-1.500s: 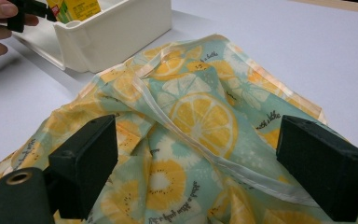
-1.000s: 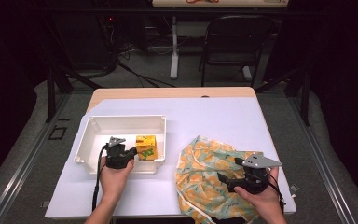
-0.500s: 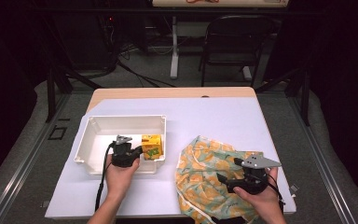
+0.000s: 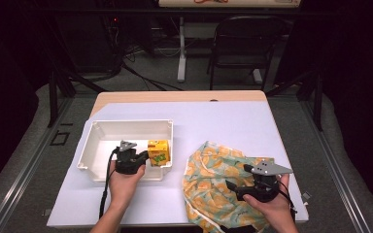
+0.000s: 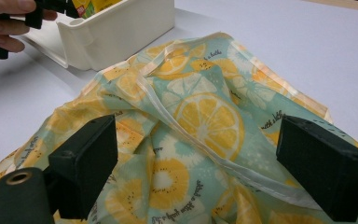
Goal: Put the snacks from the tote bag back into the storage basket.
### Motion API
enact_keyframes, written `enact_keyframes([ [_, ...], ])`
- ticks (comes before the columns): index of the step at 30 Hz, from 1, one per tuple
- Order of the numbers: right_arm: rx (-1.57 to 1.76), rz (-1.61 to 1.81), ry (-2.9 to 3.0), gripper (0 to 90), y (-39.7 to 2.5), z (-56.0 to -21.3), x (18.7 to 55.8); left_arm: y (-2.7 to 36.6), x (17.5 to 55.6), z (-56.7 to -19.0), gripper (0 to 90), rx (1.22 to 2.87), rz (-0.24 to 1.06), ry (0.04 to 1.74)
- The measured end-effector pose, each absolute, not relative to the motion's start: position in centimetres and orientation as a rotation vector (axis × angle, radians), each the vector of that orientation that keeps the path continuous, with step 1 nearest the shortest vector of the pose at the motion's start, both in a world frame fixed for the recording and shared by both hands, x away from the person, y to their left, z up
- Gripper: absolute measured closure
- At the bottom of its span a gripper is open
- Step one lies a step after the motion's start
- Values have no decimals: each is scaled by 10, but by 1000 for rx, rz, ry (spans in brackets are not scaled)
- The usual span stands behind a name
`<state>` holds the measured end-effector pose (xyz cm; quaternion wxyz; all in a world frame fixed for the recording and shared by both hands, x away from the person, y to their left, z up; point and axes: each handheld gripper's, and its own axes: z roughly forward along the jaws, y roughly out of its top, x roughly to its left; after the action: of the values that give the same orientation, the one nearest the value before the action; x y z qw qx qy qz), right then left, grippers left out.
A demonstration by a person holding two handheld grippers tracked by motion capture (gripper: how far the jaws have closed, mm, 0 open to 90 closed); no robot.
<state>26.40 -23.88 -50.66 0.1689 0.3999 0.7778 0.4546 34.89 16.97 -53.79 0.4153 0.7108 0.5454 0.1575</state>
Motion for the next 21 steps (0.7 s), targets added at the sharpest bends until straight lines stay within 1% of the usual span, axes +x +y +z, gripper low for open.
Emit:
enact_keyframes([
  [3,1136,1294,2212,120,-239,-507,264,179,343,-534,710,1739,379,1358],
  [10,1137,1291,2211,120,-238,-507,265,196,329,-526,476,1727,371,1290],
  [13,1139,1286,2213,120,-238,-508,265,204,321,-521,354,1725,381,1271],
  [16,1143,1289,2210,120,-238,-507,265,208,314,-516,194,1737,391,1261],
  [17,1144,1289,2207,120,-238,-507,265,209,312,-515,154,1745,391,1256],
  [18,1144,1289,2207,120,-238,-507,265,211,309,-515,143,1747,381,1239],
  [21,1144,1290,2207,120,-238,-508,265,215,302,-514,68,1748,367,1217],
])
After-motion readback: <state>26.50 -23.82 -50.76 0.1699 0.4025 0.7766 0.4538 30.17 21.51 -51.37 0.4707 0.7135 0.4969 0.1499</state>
